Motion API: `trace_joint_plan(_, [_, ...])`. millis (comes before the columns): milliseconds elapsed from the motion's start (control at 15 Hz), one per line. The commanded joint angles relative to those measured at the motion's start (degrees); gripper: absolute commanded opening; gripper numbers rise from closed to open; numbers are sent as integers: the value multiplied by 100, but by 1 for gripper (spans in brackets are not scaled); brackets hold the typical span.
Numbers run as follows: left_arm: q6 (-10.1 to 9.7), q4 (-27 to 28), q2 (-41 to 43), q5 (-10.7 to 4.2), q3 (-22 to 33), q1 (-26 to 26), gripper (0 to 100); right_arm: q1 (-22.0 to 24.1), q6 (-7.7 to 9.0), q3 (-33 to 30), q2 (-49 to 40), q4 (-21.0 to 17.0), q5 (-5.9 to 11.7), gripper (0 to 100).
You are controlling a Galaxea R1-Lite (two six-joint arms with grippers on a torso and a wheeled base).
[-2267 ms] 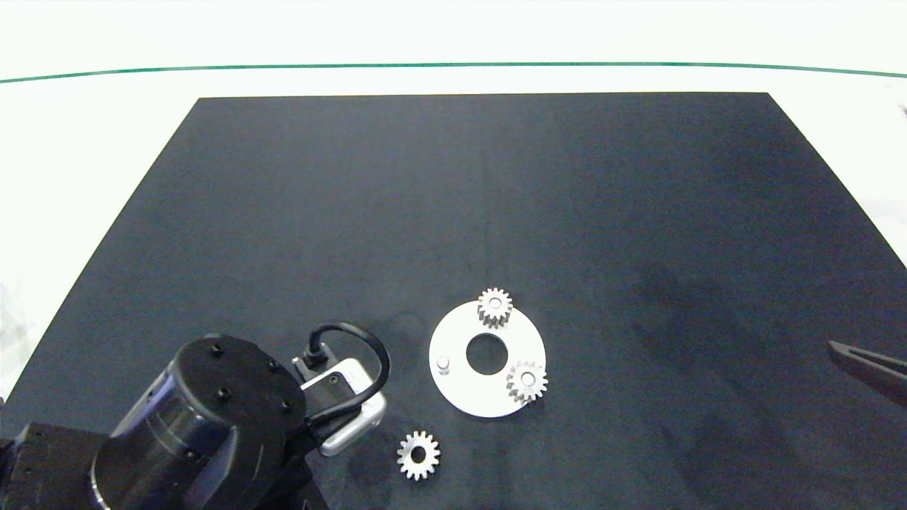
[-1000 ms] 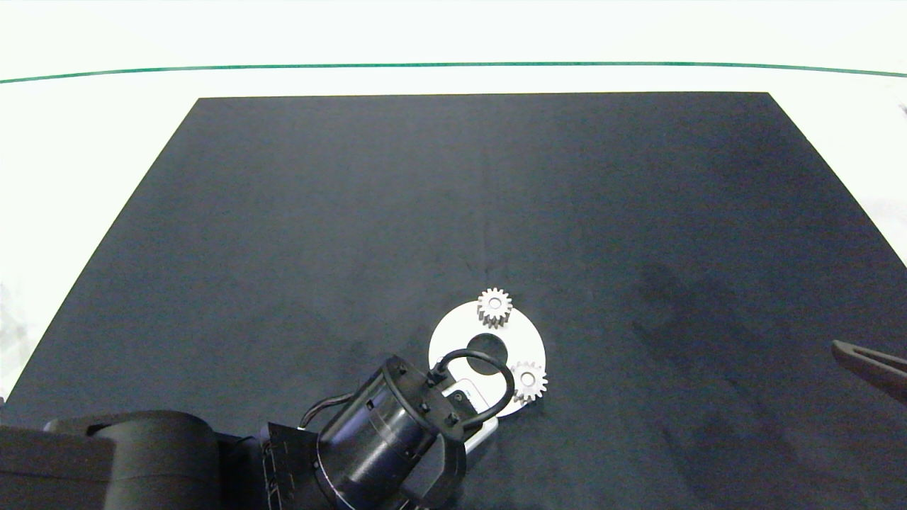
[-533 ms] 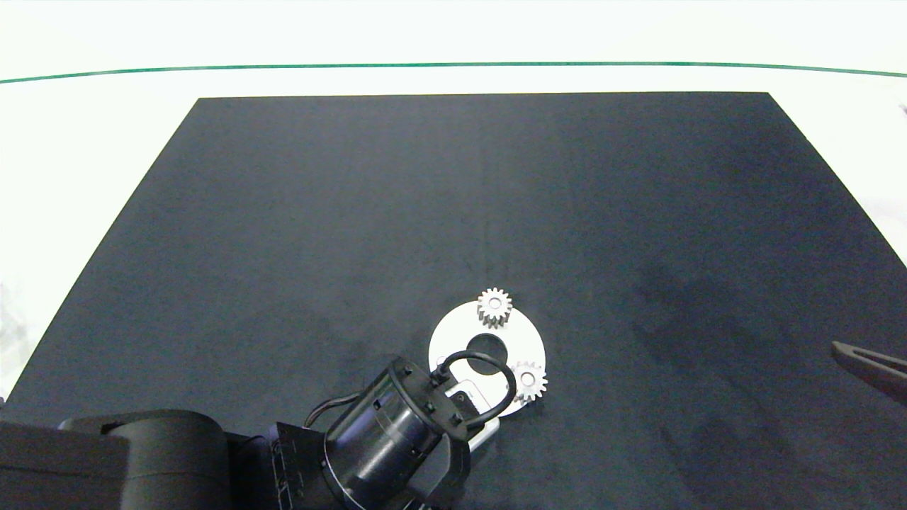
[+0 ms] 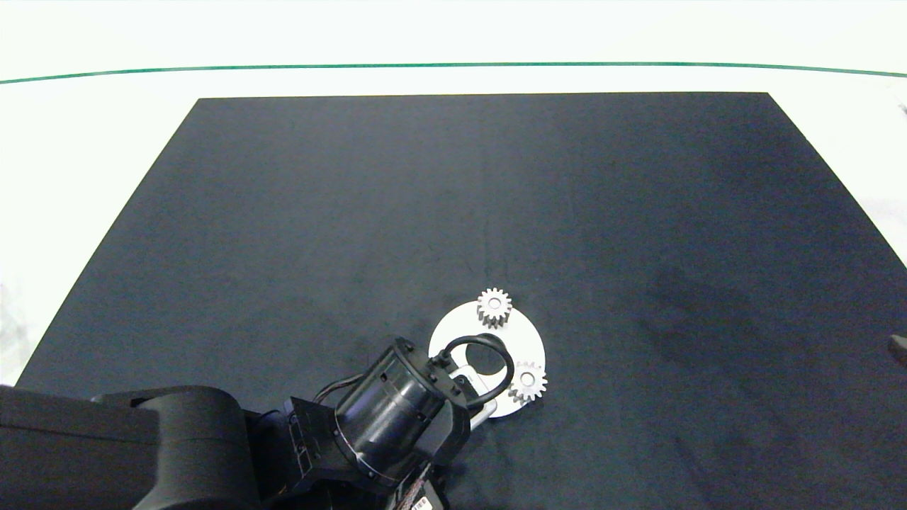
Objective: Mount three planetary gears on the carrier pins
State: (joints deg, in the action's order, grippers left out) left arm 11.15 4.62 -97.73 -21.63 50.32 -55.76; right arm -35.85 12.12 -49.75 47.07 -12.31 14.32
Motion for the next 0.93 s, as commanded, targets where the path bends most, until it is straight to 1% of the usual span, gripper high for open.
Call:
trace_joint_plan(67, [10, 4, 0, -17, -49, 12, 62, -1, 10, 9, 514, -8, 0, 100])
trace_joint_plan(933, [10, 4, 44, -17, -84, 4, 36, -1, 10, 27, 549, -8, 0, 100])
